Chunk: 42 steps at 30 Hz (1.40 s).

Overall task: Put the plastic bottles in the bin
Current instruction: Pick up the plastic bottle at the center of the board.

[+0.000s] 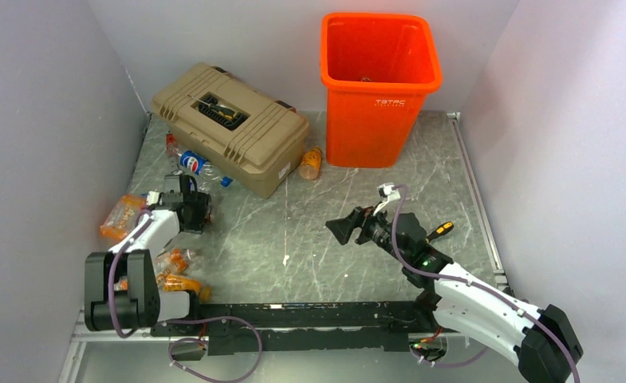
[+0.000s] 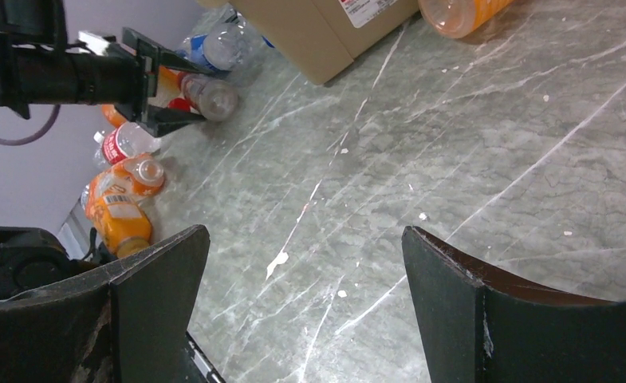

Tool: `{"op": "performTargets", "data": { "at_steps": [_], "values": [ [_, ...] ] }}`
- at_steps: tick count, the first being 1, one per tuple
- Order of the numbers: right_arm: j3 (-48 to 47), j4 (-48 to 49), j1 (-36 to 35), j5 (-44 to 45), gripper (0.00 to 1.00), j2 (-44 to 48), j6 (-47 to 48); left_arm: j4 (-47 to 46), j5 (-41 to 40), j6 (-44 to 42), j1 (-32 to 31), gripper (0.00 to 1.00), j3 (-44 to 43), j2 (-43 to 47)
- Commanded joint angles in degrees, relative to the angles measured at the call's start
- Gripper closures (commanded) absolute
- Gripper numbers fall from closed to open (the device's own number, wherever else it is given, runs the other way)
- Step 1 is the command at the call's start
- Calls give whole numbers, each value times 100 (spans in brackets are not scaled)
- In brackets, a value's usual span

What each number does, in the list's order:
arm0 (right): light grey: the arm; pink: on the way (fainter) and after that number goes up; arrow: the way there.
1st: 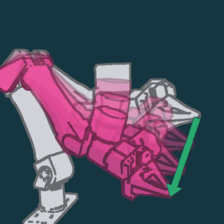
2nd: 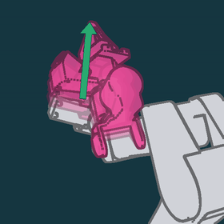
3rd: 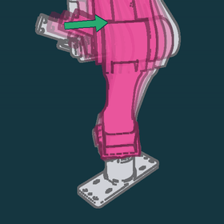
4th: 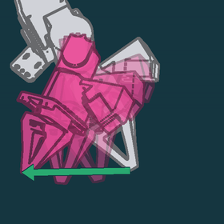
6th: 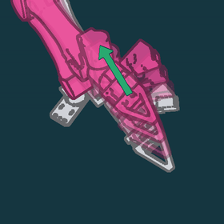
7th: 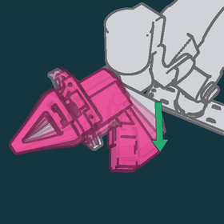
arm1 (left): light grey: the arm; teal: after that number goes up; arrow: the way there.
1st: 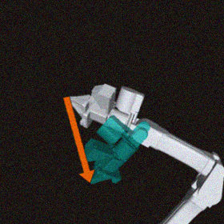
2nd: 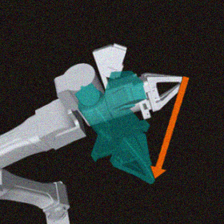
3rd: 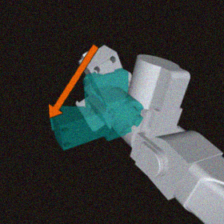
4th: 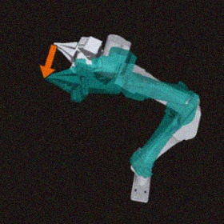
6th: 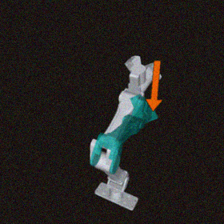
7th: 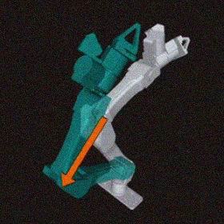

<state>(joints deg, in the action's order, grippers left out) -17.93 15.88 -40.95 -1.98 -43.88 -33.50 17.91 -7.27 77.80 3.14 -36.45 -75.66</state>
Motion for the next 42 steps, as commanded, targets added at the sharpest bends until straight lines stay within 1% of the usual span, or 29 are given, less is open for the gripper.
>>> {"op": "performTargets", "data": {
  "at_steps": [1,4,5,6,7,9,11,14,17,21,25,26,30,32,35,38,40,42],
  "values": [
    [-320,340,-35,-59,5,-107,-16,299,82,-441,-16,30,-111,590],
    [-395,496,-36,-116,5,-242,-32,400,14,-674,-17,33,-72,890],
    [-408,537,-32,-126,5,-277,-34,372,40,-715,-15,34,-20,950],
    [-412,553,-35,-143,5,-308,-42,382,72,-753,-15,32,21,978],
    [-419,552,-36,-157,5,-314,-49,437,70,-771,-16,29,27,963],
    [-417,527,-36,-179,5,-265,-80,684,-4,-730,-18,18,-18,869],
    [-375,498,-36,-176,5,-162,-123,795,-69,-609,-16,10,-37,741],
    [-318,395,-43,-110,5,18,-153,538,-120,-439,-15,3,-38,559],
    [-294,328,-45,-49,5,132,-183,294,-199,-328,15,2,-122,140],
    [-343,231,-45,-31,5,167,-169,253,-257,-92,13,8,-227,-377],
    [-361,117,-45,41,5,334,-133,193,-349,136,20,11,-29,-429],
    [-354,95,-45,62,5,378,-129,193,-375,119,18,14,5,-398],
    [-317,131,-45,70,5,408,-144,55,-315,44,12,31,165,-103],
    [-316,140,-45,47,5,381,-161,159,-257,-30,2,37,154,75],
    [-316,157,-45,31,5,376,-166,391,-2,-123,-56,44,168,519],
    [-465,-48,-50,29,5,411,-120,805,325,-372,-112,45,47,1377],
    [-608,-220,-46,-21,5,468,-58,1166,371,-723,-149,46,-154,2081],
    [-787,-421,-49,-76,5,494,28,1312,441,-1300,-154,48,-441,2714]
  ]
}}
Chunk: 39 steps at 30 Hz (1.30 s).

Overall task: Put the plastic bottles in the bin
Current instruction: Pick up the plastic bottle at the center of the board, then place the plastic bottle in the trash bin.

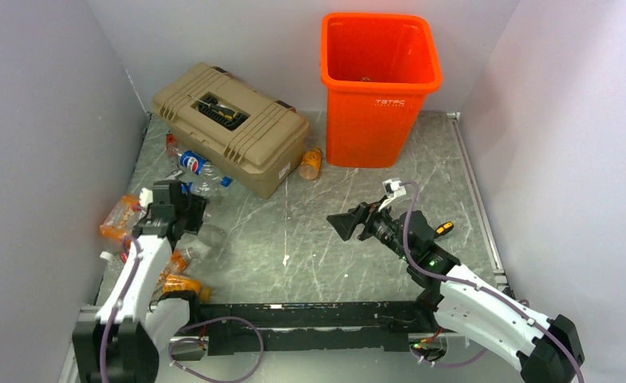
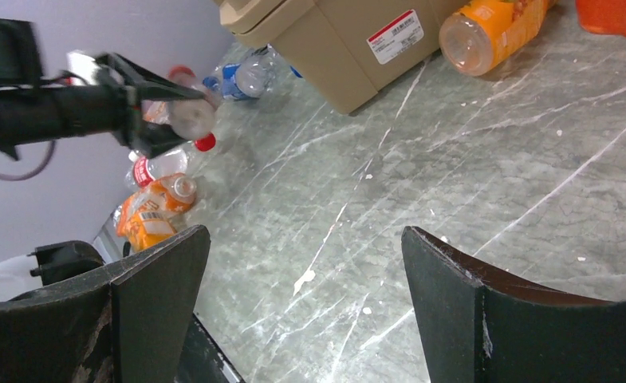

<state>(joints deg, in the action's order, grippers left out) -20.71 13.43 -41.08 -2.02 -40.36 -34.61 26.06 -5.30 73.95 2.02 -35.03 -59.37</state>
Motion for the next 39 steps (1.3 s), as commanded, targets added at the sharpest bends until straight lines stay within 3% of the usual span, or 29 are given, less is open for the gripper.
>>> {"op": "performTargets", "data": {
  "at_steps": [1,5,10,15,21,25,31,35,39],
  "values": [
    [-584,-261,-39,-90,5,139,198,532,299,-1238,-43,48,-762,1312],
    [-830,-510,-36,-88,4,81,384,130,1137,-2746,-139,49,-1331,1580],
    [-1250,-976,-32,-131,4,-88,636,-2028,3923,-3787,-292,49,-1070,1426],
    [-1757,-1447,-32,-175,1,-217,837,-2385,4875,-4931,-1064,50,-1556,1170],
    [-2299,-1816,-32,-120,1,-530,523,-1617,5109,-7063,-2190,52,-2154,981],
    [-2201,-1479,-32,-39,0,-316,-44,-1967,4593,-7970,-2495,55,-1828,997],
    [-2295,-1560,-29,-530,0,88,414,-3660,4468,-7735,-2593,59,-528,1460],
    [-2110,-1096,-23,-1222,0,463,752,-3933,4228,-7594,-2611,61,-319,1669],
    [-2781,-1657,-23,-1213,0,-17,873,-3878,4162,-7507,-2619,63,-383,1647]
  ]
}}
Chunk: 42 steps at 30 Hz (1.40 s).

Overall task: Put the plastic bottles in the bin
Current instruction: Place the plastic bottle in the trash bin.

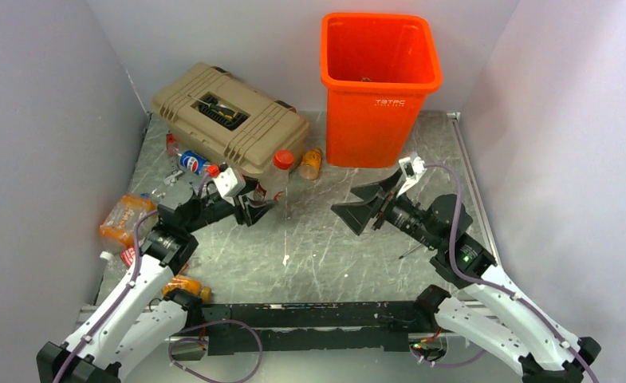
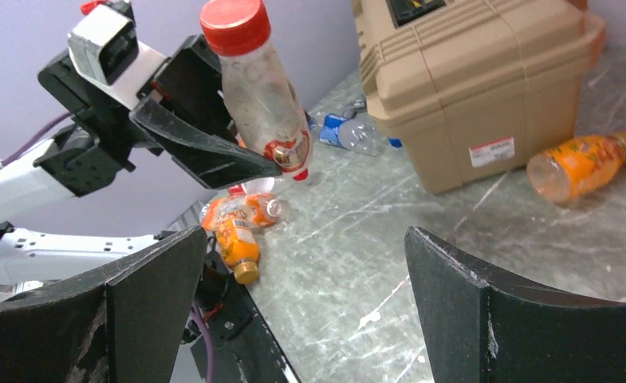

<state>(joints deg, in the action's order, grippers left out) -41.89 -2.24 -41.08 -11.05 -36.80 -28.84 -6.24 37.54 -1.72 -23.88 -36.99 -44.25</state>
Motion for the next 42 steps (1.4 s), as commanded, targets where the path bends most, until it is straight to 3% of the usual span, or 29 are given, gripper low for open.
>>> {"op": "performTargets", "data": {
  "at_steps": [1,8,11,14,22,31,34,42],
  "values": [
    [-825,-195,-23,-307,0,-509,304,-699,-74,106,-29,64,-167,161],
    [-1919,-247,-42,-842,0,-1349,409,-803,20,320,-140,64,-72,332],
    [-2862,-1076,-242,-187,0,-1919,791,-757,-82,340,-174,65,-110,308],
    [-3307,-1256,-644,605,0,-2108,1177,-791,-100,342,-208,65,-76,361],
    [-4616,-1940,-2318,2758,0,-3249,2212,-787,-111,373,-279,65,-72,325],
    [-5170,-1973,-2403,3191,1,-3911,2111,-682,-172,251,-387,64,-53,400],
    [-5186,-1908,-2405,3162,5,-3970,2057,-627,-221,242,-447,64,-55,423],
    [-4820,-1438,-2265,2830,30,-3833,1850,-529,-299,23,-543,64,-62,443]
  ]
}}
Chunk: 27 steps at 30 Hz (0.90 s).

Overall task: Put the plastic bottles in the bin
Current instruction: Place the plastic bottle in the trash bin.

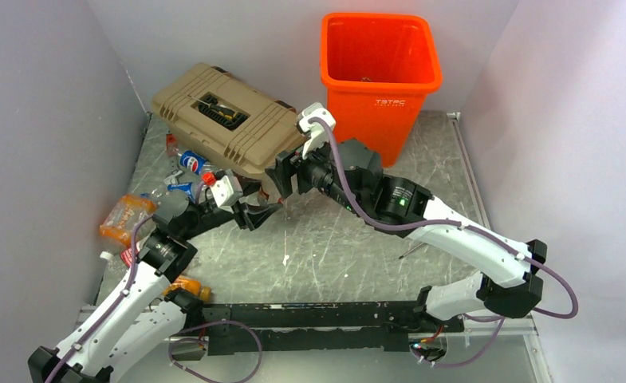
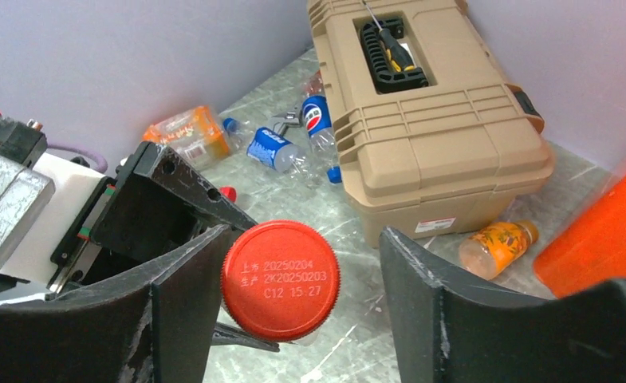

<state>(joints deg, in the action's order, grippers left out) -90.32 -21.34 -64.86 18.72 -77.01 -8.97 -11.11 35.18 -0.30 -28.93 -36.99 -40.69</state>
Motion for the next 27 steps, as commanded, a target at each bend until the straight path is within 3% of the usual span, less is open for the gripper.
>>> {"op": "performTargets", "data": {
  "at_steps": [1,11,13,15,16,17,21,27],
  "values": [
    [46,487,133,-225,33,173,-166,-34,-75,-122,-40,64,-67,94],
    [153,539,200,-538,69,169,-288,-14,-283,-116,-95,60,-58,104],
    [178,526,202,-568,79,191,-294,-24,-332,-76,-95,52,-59,113],
    [205,510,210,-534,100,221,-318,75,-305,-11,-96,32,-126,117],
    [226,513,215,-527,100,240,-319,127,-287,-6,-96,9,-158,114],
    [252,521,219,-509,100,270,-312,158,-296,168,-96,2,-188,107],
    [94,360,219,-63,100,464,-97,271,-605,332,-96,1,-255,173],
    [-526,480,219,1490,100,981,791,236,-1467,192,-96,1,-176,594]
  ]
}}
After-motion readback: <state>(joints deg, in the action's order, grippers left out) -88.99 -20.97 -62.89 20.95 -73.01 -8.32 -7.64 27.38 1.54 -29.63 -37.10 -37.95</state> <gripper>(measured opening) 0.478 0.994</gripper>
